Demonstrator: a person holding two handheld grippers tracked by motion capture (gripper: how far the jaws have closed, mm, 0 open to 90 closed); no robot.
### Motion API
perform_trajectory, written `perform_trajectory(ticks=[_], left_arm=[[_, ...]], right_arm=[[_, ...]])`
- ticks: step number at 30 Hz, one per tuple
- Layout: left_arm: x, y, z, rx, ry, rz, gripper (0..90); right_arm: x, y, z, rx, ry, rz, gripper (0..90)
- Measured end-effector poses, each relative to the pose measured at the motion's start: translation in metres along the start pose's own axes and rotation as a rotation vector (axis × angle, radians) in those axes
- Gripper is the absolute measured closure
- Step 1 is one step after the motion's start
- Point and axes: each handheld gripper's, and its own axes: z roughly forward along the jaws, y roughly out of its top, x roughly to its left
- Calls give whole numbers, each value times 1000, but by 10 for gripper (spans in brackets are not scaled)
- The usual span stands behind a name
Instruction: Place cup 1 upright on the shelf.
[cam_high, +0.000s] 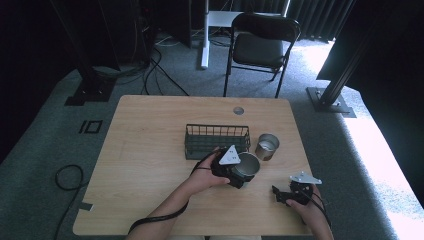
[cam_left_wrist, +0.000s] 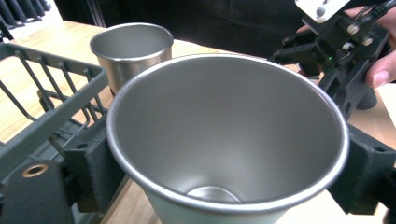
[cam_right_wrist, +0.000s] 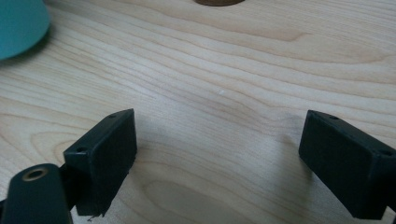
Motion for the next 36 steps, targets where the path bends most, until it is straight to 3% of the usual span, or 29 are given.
perform_trajectory(ticks=[23,36], left_arm=[[1,25,-30,-54,10,7,137],[11,38,-53,-106,65,-10,136]], right_arm=[[0,0,0,1,-1,-2,109],[0,0,0,0,-1,-2,109]])
